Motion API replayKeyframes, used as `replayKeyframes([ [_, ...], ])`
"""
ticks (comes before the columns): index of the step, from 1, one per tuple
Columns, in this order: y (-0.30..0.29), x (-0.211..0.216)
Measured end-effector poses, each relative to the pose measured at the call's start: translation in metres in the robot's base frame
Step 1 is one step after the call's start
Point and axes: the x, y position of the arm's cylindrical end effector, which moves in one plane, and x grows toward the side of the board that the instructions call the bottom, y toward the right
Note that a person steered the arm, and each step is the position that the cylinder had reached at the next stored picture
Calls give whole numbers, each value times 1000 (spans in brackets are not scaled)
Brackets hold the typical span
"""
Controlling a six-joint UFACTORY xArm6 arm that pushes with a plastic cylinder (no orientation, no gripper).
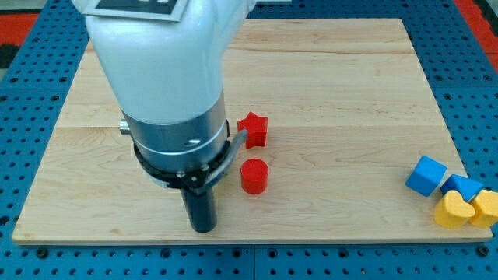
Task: Move the green circle along with the green star up a bit
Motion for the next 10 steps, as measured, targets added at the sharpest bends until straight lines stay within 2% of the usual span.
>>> replayKeyframes([
  [3, -78, -62],
  [4, -89, -69],
  [8, -96, -75],
  [10, -81, -30],
])
